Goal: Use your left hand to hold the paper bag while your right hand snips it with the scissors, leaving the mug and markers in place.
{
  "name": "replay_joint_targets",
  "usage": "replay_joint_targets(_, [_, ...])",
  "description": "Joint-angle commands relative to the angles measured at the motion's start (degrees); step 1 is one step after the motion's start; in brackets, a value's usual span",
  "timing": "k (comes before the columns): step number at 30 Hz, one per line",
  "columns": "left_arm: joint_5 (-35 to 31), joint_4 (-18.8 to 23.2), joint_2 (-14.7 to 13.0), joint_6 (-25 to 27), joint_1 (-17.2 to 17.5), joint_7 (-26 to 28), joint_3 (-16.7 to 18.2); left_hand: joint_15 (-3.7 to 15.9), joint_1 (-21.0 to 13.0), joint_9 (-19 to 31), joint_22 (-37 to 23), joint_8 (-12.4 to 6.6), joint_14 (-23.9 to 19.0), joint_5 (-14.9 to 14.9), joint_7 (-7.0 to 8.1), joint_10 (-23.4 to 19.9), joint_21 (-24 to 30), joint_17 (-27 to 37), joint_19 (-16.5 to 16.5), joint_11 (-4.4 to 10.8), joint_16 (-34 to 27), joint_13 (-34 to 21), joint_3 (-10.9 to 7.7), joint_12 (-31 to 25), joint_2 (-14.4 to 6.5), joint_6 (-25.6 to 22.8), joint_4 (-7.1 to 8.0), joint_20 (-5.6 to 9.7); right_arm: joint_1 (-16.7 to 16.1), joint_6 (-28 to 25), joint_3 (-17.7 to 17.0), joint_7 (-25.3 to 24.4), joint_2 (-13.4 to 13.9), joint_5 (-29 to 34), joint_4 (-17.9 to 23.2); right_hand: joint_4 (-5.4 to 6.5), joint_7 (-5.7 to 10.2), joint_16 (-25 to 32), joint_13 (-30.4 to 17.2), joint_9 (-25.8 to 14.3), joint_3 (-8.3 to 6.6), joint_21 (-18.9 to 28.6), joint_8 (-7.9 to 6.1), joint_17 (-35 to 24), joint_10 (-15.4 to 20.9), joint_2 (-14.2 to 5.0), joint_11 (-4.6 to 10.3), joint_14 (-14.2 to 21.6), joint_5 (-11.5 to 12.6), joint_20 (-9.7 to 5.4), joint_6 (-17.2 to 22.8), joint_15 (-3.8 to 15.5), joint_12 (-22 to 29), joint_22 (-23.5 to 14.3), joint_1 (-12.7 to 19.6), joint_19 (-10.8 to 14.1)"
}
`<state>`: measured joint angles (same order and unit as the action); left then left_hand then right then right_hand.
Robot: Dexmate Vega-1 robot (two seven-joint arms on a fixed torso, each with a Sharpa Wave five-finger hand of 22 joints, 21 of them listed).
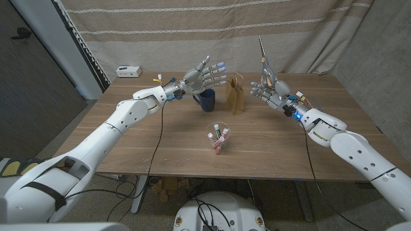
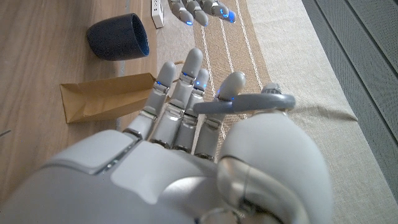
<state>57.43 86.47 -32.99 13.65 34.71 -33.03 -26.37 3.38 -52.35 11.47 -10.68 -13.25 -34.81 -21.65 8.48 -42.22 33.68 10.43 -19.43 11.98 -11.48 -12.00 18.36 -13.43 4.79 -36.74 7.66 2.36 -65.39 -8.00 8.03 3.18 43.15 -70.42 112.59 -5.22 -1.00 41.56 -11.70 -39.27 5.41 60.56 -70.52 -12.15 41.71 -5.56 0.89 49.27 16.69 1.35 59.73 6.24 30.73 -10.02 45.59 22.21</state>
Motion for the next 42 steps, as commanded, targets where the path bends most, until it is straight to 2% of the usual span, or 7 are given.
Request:
replay_joint_targets(1, [-0.11,-0.47,0.18,0.19,-0.19,-0.11,-0.13,9.23,0.01,0.06,-0.08,0.24,-0.57,-0.46,0.25,-0.67,-0.26,0.16,-0.44,-0.08,0.01,-0.1,-0.04,-0.13,-0.61,-0.57,0.15,6.51,0.58,-1.42,-0.27,5.41,-0.15,-3.85,-2.07,-1.49,-0.77,-0.41,-0.01,0.42,-0.65,-0.78,-0.77,-0.28,-0.45,-0.39,0.18,-0.77,-0.02,0.76,0.17,6.24,-0.54,-0.12,2.79,-0.5])
replay_joint_targets(9, [-0.12,-0.21,0.15,0.18,-0.11,-0.11,-0.1,9.24,0.09,0.05,-0.08,0.25,-0.57,-0.45,0.15,-0.75,-0.36,0.15,-0.46,-0.09,0.03,-0.09,-0.01,-0.1,-0.64,-0.74,0.15,6.52,1.33,-1.91,0.47,8.12,-0.72,-4.63,-3.52,-3.09,-0.33,-0.4,-0.74,-8.5,-2.66,-2.12,-6.08,-0.7,0.97,-1.1,1.31,-0.5,0.39,0.9,-4.64,6.34,-0.51,-0.21,7.01,-0.64])
replay_joint_targets(14, [-0.09,0.14,-0.01,0.26,-0.01,-0.29,-0.12,9.26,0.13,0.04,-0.08,0.3,-0.59,-0.45,0.12,-0.8,-0.43,0.15,-0.47,-0.11,0.03,-0.09,0.0,-0.09,-0.67,-0.74,0.15,6.51,1.29,-1.87,0.62,8.43,-0.99,-4.7,-3.54,-3.33,-0.41,0.76,-3.61,-3.18,-4.01,-2.84,-1.92,-1.47,4.58,-1.57,4.4,0.39,0.33,0.73,-9.84,6.59,1.88,-0.29,9.76,-0.25])
replay_joint_targets(24, [0.05,0.61,-0.13,0.32,0.15,-0.24,-0.09,9.26,0.22,0.03,-0.09,0.34,-0.65,-0.43,0.22,-1.02,-0.58,0.15,-0.51,-0.11,0.04,-0.08,0.01,-0.08,-0.76,-0.93,0.15,6.5,0.84,-2.44,0.43,7.93,-1.19,-5.7,-3.08,-3.39,-0.33,1.2,-6.4,-2.12,-4.88,-3.54,-2.59,-2.09,3.78,-1.72,4.43,-0.67,0.37,0.92,-8.42,6.73,2.75,-0.38,11.8,-0.69])
replay_joint_targets(29, [0.22,0.61,-0.09,0.45,0.2,-0.14,-0.07,9.26,0.25,0.02,-0.09,0.35,-0.67,-0.43,0.18,-1.07,-0.61,0.15,-0.55,-0.11,0.04,-0.08,0.01,-0.08,-0.79,-0.98,0.15,6.49,1.48,-3.23,0.85,8.21,-1.59,-6.54,-3.75,-3.17,-0.02,4.07,-10.1,-0.69,-5.4,-3.85,-2.4,-3.43,9.09,-1.88,5.97,3.34,0.26,0.28,-8.82,6.94,6.95,-0.45,13.03,0.02])
replay_joint_targets(33, [0.28,0.55,-0.06,0.51,0.18,-0.04,-0.05,9.25,0.27,0.02,-0.09,0.36,-0.67,-0.43,0.12,-1.13,-0.66,0.15,-0.54,-0.1,0.04,-0.08,0.01,-0.07,-0.8,-1.04,0.14,6.45,1.79,-3.66,0.98,7.88,-1.61,-6.71,-3.84,-2.62,1.34,6.27,-17.24,-2.05,-5.57,-4.16,-2.35,-5.31,9.24,-1.84,7.3,5.43,-0.13,0.09,-12.4,6.69,12.3,-0.65,13.66,0.48])
replay_joint_targets(42, [0.4,0.16,0.08,0.54,0.08,-0.17,-0.05,9.23,0.31,0.01,-0.1,0.4,-0.7,-0.42,0.16,-1.24,-0.76,0.14,-0.6,-0.07,0.05,-0.07,0.02,-0.05,-0.84,-1.12,0.13,6.48,3.3,-4.85,1.9,9.62,-1.41,-6.7,-5.27,-1.75,2.22,12.1,-38.36,-4.83,-4.94,-4.58,-2.91,-10.18,3.32,-1.13,5.68,3.09,-0.4,-0.35,-15.34,6.54,25.44,-0.92,13.21,0.82])
